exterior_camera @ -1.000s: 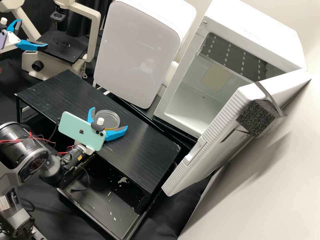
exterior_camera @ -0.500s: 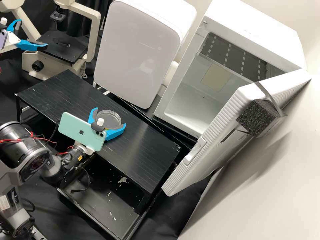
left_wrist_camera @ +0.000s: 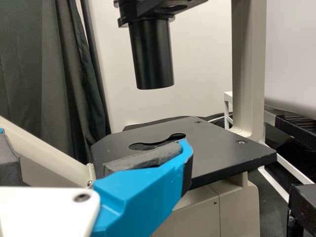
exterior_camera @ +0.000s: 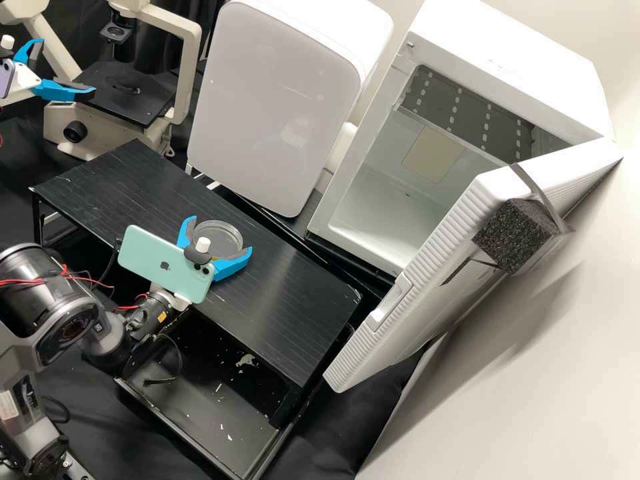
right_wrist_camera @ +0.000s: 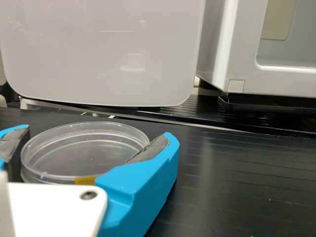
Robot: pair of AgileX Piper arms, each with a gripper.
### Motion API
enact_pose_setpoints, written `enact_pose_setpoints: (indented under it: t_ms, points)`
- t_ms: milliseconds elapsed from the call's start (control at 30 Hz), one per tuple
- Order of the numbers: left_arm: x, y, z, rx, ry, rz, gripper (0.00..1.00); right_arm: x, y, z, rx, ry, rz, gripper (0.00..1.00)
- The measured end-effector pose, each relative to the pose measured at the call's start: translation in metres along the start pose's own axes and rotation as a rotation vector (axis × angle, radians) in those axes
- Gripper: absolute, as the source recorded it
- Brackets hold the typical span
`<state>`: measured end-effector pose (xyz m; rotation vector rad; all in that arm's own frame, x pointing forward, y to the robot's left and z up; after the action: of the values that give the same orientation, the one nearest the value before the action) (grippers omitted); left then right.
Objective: Place the petri dish in the incubator
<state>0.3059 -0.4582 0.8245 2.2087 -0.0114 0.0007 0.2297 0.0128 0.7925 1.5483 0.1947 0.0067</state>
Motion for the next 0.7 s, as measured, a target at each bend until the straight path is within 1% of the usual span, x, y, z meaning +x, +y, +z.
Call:
enact_pose_setpoints:
  t_ms: [67, 100, 300, 433, 567, 700]
  points:
    - [0.000, 0.000, 0.000, 0.000, 0.000, 0.000, 1.00, 0.000, 0.004, 0.002, 0.008, 0.001, 0.009, 0.00]
    - [0.000, 0.000, 0.000, 0.000, 0.000, 0.000, 1.00, 0.000, 0.008, 0.004, 0.016, -0.012, 0.018, 0.00]
    - [0.000, 0.000, 0.000, 0.000, 0.000, 0.000, 1.00, 0.003, 0.034, 0.019, 0.054, -0.072, 0.117, 0.00]
    - [0.000, 0.000, 0.000, 0.000, 0.000, 0.000, 1.00, 0.008, 0.059, 0.033, 0.051, -0.107, 0.206, 0.00]
    - [0.000, 0.000, 0.000, 0.000, 0.000, 0.000, 1.00, 0.017, 0.079, 0.048, 0.037, -0.135, 0.268, 0.00]
    - [0.000, 0.000, 0.000, 0.000, 0.000, 0.000, 1.00, 0.031, 0.099, 0.062, 0.021, -0.143, 0.323, 0.00]
